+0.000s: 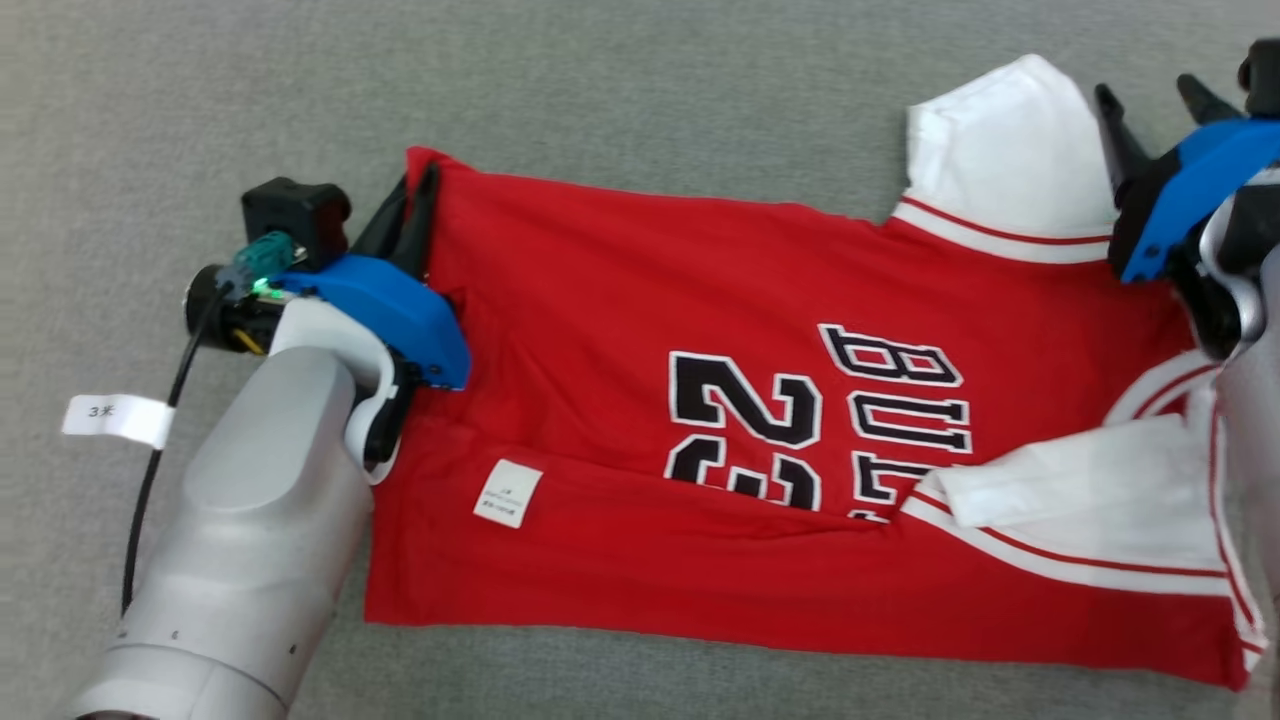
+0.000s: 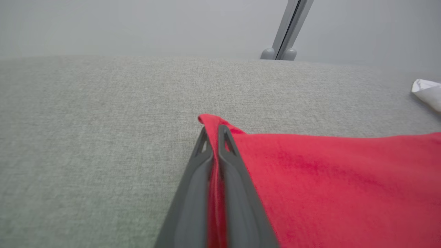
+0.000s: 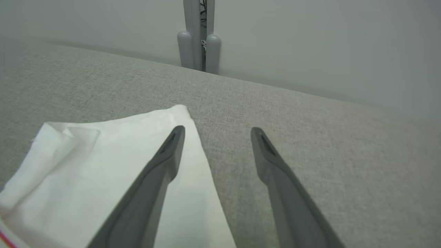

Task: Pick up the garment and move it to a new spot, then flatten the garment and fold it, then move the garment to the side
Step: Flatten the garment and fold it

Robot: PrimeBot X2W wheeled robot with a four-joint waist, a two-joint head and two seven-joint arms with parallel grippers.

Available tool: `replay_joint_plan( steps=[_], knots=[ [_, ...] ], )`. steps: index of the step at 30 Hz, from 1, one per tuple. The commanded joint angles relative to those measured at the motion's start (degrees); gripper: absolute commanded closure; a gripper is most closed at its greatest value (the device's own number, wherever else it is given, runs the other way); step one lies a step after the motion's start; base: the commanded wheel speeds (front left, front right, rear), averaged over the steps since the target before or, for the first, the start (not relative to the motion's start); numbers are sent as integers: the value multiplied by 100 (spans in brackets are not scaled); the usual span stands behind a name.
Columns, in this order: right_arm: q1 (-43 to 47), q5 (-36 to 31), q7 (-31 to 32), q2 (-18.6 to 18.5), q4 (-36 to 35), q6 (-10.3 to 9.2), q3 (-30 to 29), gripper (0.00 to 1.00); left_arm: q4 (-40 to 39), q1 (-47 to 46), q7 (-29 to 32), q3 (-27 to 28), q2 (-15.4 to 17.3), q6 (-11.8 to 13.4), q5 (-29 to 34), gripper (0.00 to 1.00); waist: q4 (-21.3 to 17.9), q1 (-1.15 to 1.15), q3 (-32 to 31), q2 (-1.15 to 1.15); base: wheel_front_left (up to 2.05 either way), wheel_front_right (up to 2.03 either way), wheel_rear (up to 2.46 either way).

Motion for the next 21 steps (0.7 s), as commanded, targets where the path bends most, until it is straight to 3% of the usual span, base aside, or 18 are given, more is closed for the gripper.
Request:
replay_joint_plan(
  steps=[1,11,12,13,16,21],
  knots=[
    [-199,22,79,-84,130,0,17,0,-77,-137,-59,-118,-48,11,-56,100,245,-1,189,0,0,0,0],
    [-945,-213,641,-213,1051,0,149,0,-243,-327,-256,-800,-160,11,-510,100,672,-1,444,0,0,0,0],
    [-913,-243,723,-174,1154,2,251,9,-236,-327,-263,-837,-156,11,-560,100,677,-1,440,0,0,0,0],
    [-877,-227,781,-152,1240,2,284,100,-217,-330,-277,-869,-136,11,-607,100,672,-1,433,0,0,0,0],
    [-954,-201,528,-224,1285,-2,196,100,-182,-360,-317,-943,-49,11,-721,100,626,-1,414,0,0,0,0],
    [-1213,-498,-707,-305,1040,-1,-204,100,-293,-507,-398,-709,107,11,-702,100,534,-1,375,0,0,0,0]
  ],
)
